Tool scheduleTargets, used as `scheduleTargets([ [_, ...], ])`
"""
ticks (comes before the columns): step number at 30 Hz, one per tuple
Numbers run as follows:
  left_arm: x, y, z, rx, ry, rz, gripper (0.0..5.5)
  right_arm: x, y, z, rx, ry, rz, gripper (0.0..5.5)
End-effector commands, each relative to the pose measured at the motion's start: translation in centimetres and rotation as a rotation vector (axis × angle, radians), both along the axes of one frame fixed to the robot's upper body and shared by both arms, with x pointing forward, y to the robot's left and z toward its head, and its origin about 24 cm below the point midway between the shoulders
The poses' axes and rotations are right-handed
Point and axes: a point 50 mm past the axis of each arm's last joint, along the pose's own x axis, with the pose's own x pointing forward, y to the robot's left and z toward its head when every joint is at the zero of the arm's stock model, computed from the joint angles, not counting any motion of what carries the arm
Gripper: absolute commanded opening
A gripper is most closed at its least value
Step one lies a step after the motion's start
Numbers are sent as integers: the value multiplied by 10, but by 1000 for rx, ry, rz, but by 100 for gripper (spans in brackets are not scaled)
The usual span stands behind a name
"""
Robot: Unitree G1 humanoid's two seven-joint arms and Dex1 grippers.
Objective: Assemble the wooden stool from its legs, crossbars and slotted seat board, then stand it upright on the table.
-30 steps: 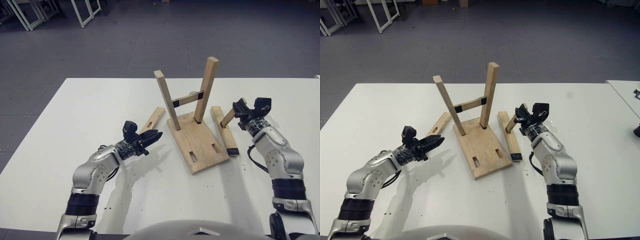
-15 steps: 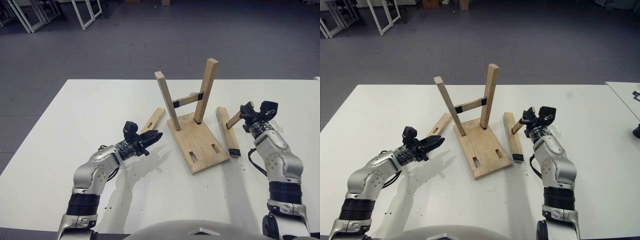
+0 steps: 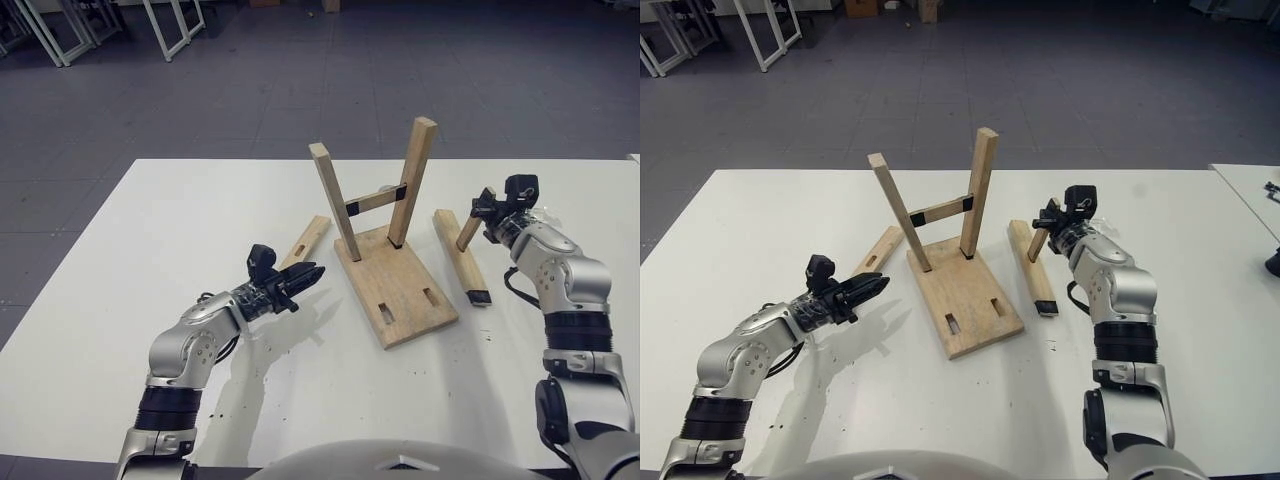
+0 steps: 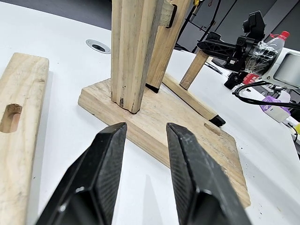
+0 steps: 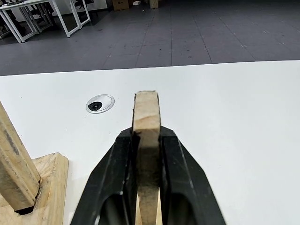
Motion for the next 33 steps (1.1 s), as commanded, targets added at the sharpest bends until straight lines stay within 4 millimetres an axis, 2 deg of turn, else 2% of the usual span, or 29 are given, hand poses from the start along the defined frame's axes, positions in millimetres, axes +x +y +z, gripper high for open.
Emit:
scheduleTargets([
  [1, 2, 2, 1, 17, -8, 11, 155, -7, -1, -15, 17, 81, -8, 41],
  [3, 2, 2, 1, 18, -7, 11, 155, 0, 4, 17, 29, -47, 23, 100],
  [5, 1, 1, 0, 17, -1, 6, 155, 8, 9, 71, 33, -228, 52, 139],
  [7, -2, -3, -2, 12, 9, -7, 155, 14, 16, 121, 32, -376, 77, 139],
  [9, -2, -4, -3, 8, 13, -10, 155, 20, 23, 149, 47, -459, 90, 139],
  [11, -2, -4, -3, 7, 13, -6, 155, 30, 25, 158, 50, -484, 84, 139],
  [13, 0, -4, -3, 9, 11, -6, 155, 41, 25, 146, 28, -453, 70, 139],
  [15, 0, -4, -4, 11, 10, -3, 155, 51, 25, 115, -2, -363, 67, 139],
  [16, 0, -3, -4, 11, 12, 0, 155, 54, 26, 89, -22, -282, 71, 139],
  [17, -1, -3, -5, 9, 15, 6, 155, 55, 28, 48, -58, -157, 88, 139],
  [19, -2, -4, -7, 5, 23, 10, 155, 46, 30, -16, -127, 52, 131, 139],
  [20, -3, -5, -8, 2, 28, 10, 155, 41, 28, -35, -160, 111, 138, 139],
  [22, -4, -4, -10, 4, 38, 13, 155, 37, 17, -47, -162, 152, 107, 139],
  [25, -7, -3, -12, 6, 48, 17, 155, 44, 10, -24, -107, 72, 83, 139],
  [28, -10, -3, -13, 5, 56, 18, 155, 53, 17, 46, -10, -179, 72, 139],
  [30, -11, -2, -14, 5, 59, 20, 155, 46, 19, 94, 47, -355, 55, 139],
  [32, -12, -1, -14, 6, 61, 22, 155, 32, 17, 125, 86, -474, 31, 139],
  [33, -12, -1, -13, 6, 61, 23, 155, 23, 13, 133, 96, -509, 12, 139],
])
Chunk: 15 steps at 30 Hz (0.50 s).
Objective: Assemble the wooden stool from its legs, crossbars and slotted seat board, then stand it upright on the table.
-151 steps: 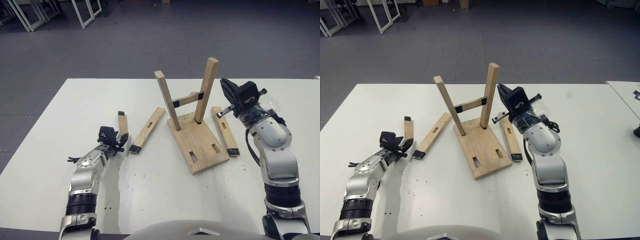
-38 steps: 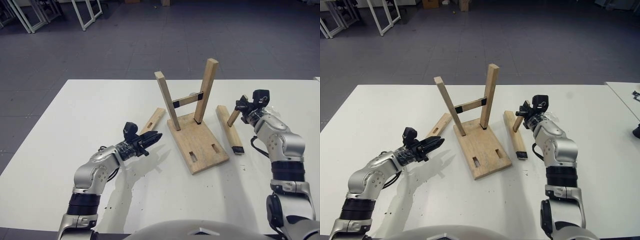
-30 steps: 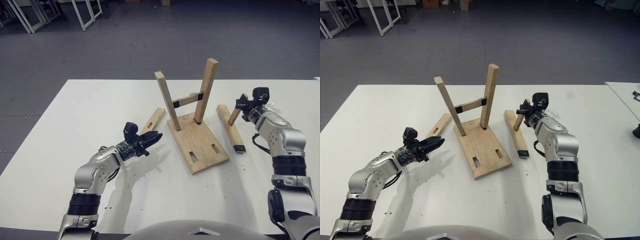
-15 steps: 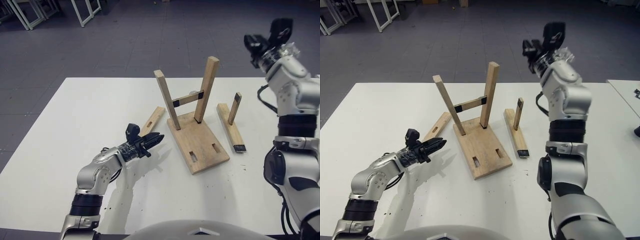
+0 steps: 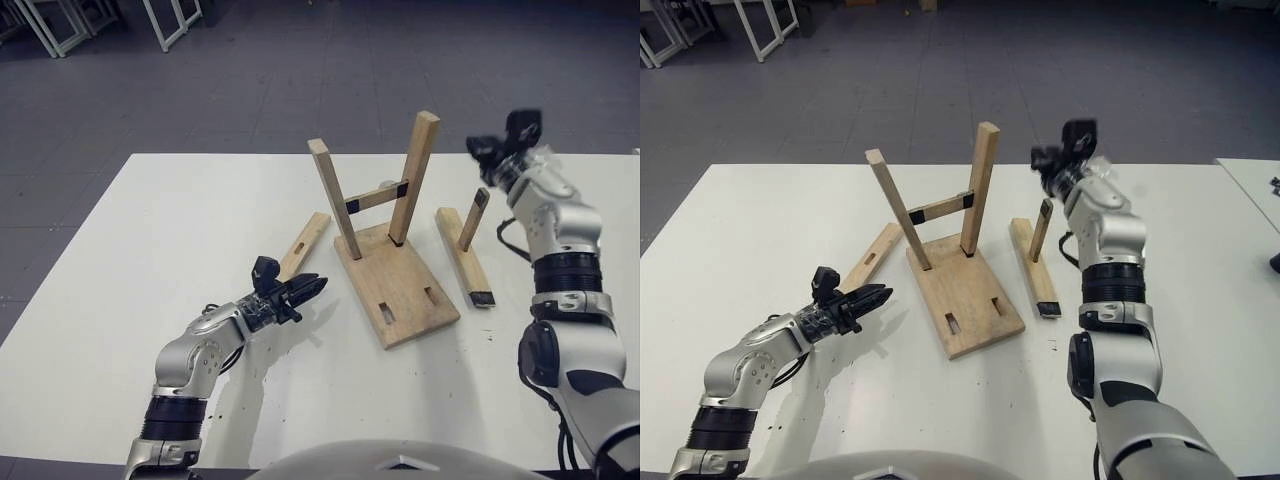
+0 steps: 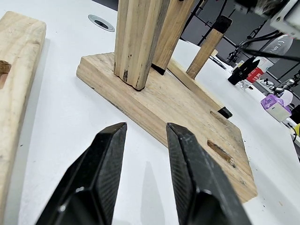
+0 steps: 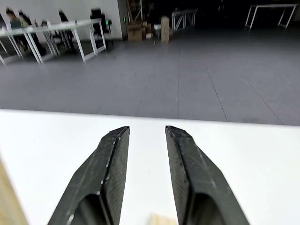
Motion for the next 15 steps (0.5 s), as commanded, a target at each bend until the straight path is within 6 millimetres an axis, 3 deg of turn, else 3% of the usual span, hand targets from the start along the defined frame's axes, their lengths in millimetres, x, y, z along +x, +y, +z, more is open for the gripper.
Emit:
scheduleTargets([
  [1, -2, 3, 1, 14, 6, 15, 155, -34, -11, 51, 74, -196, -65, 139],
  [4, -5, 4, 0, 14, 10, 27, 155, -62, -23, 36, 83, -153, -121, 139],
  [6, -8, 4, -1, 10, 6, 38, 155, -83, -28, 6, 79, -69, -144, 139],
  [9, -10, 4, -2, 9, 2, 53, 155, -120, -27, -63, 65, 140, -128, 139],
  [11, -10, 4, -2, 11, 4, 55, 155, -139, -22, -98, 39, 255, -91, 169],
  [15, -10, 5, -2, 17, 10, 49, 155, -155, -14, -131, -1, 368, -50, 247],
])
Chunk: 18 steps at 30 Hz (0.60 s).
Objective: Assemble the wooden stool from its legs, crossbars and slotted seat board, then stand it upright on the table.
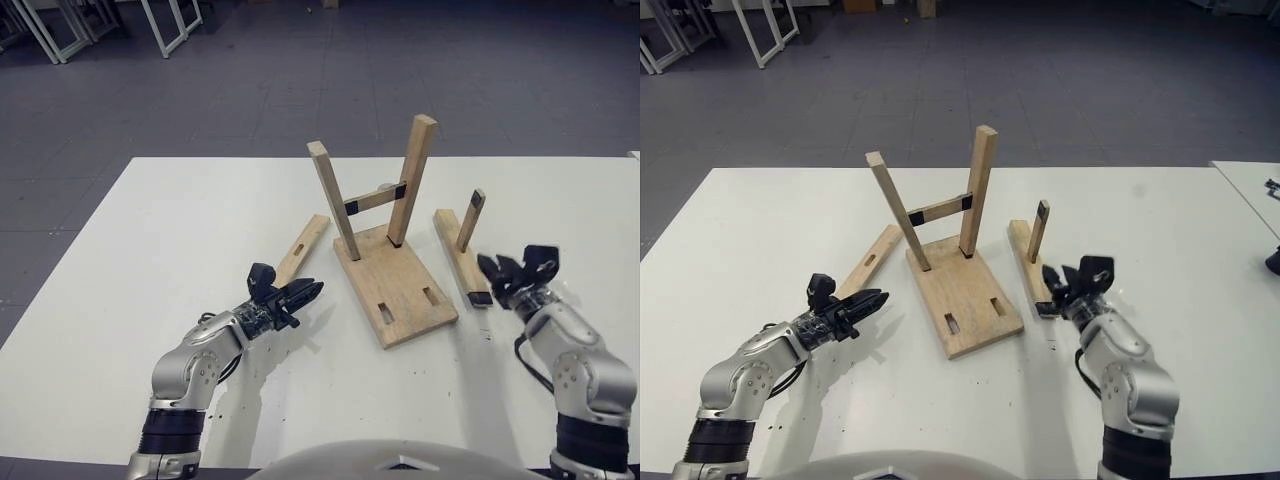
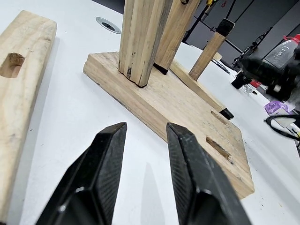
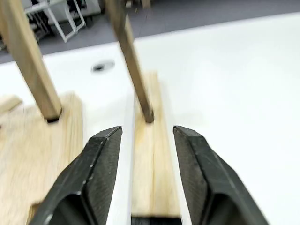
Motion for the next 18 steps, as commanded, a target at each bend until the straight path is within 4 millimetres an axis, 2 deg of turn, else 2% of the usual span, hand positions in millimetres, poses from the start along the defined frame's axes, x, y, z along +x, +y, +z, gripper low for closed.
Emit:
scheduleTargets([
  [1, 0, 2, 2, 22, -3, -1, 155, -7, 7, -18, -34, 57, 32, 273],
  [11, 0, 5, 3, 35, 13, -12, 155, 2, 12, -47, -124, 173, -23, 273],
  [13, 0, 5, 3, 34, 13, -11, 155, 5, 11, -51, -129, 191, -34, 243],
  [15, 1, 4, 2, 33, 12, -10, 155, 8, 9, -52, -127, 195, -45, 205],
  [18, 3, 3, 4, 28, 0, -9, 155, 23, 4, -40, -122, 126, -54, 200],
])
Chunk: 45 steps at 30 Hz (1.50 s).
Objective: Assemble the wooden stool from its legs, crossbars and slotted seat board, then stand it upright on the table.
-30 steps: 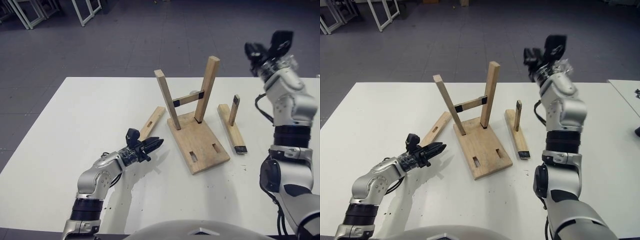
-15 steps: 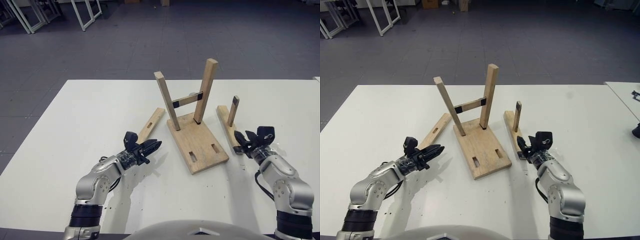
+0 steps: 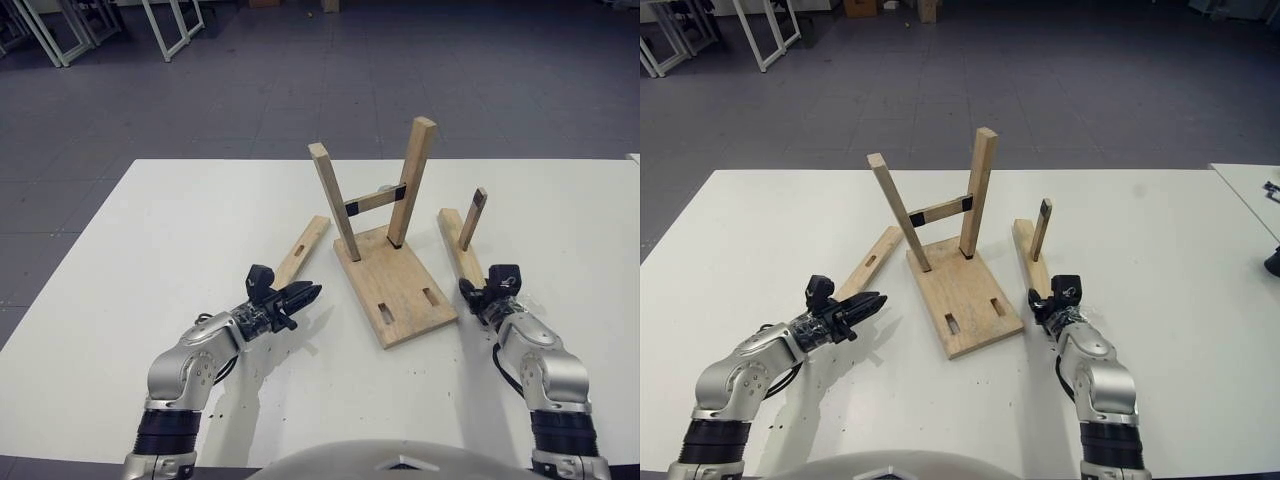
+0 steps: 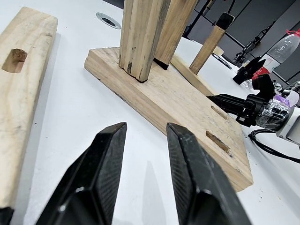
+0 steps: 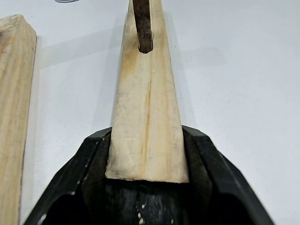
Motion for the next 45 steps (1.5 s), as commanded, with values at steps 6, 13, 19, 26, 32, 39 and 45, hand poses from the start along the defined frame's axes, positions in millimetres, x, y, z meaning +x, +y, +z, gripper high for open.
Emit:
scheduleTargets([
  [6, 11, -13, 30, -127, -70, -44, 155, 47, -21, 81, 59, -372, 9, 200],
  [13, 18, -34, 102, -549, -156, -145, 206, 20, 0, 174, 543, -588, 577, 200],
  [19, 33, -40, 141, -707, -127, -221, 305, -8, 32, 197, 814, -447, 1047, 200],
  [26, 27, -52, 161, -704, -92, -400, 375, -6, 54, 190, 995, -276, 1220, 200],
  [32, 26, -54, 179, -748, -119, -458, 375, -6, 66, 178, 1005, -159, 1270, 200],
  [39, 19, -49, 184, -772, -106, -531, 375, -1, 66, 167, 1018, -115, 1236, 200],
  [45, 27, -49, 171, -667, -79, -479, 356, -3, 67, 164, 968, -102, 1248, 200],
])
